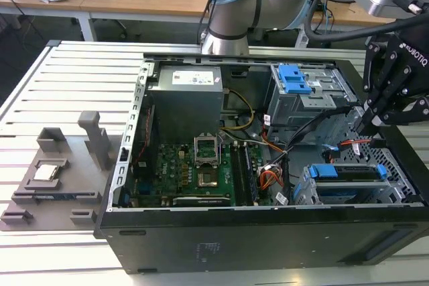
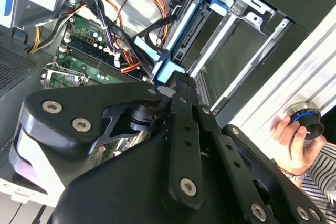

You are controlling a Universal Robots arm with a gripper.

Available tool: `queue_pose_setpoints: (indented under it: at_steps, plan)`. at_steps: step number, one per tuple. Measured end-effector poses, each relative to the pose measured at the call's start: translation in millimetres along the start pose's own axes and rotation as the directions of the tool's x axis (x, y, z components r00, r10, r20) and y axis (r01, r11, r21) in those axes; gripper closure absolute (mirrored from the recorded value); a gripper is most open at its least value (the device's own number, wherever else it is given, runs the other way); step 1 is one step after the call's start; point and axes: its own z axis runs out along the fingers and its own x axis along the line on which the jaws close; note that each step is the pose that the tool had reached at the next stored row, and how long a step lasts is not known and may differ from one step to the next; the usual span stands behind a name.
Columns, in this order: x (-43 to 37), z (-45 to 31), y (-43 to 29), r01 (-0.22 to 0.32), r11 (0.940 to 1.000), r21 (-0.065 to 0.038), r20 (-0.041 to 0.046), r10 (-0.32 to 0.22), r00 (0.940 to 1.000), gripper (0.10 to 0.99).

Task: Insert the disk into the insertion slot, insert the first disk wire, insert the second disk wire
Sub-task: 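Insert the disk into the insertion slot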

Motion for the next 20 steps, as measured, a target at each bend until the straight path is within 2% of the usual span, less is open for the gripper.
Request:
queue_pose_setpoints:
  at_steps: [6, 12, 16, 20]
  plan:
    - [0.0, 5.0, -0.2, 0.0, 1.0, 0.0, 0.0, 0.0, 1.0, 0.98]
    - [0.7, 14.4, -1.8, 0.0, 1.0, 0.0, 0.0, 0.0, 1.0, 0.98]
    - [10.0, 20.8, -2.8, 0.0, 1.0, 0.0, -0.0001, 0.0, 1.0, 0.98]
    - [12.6, 28.7, -5.5, 0.0, 1.0, 0.0, 0.0, 0.0, 1.0, 0.98]
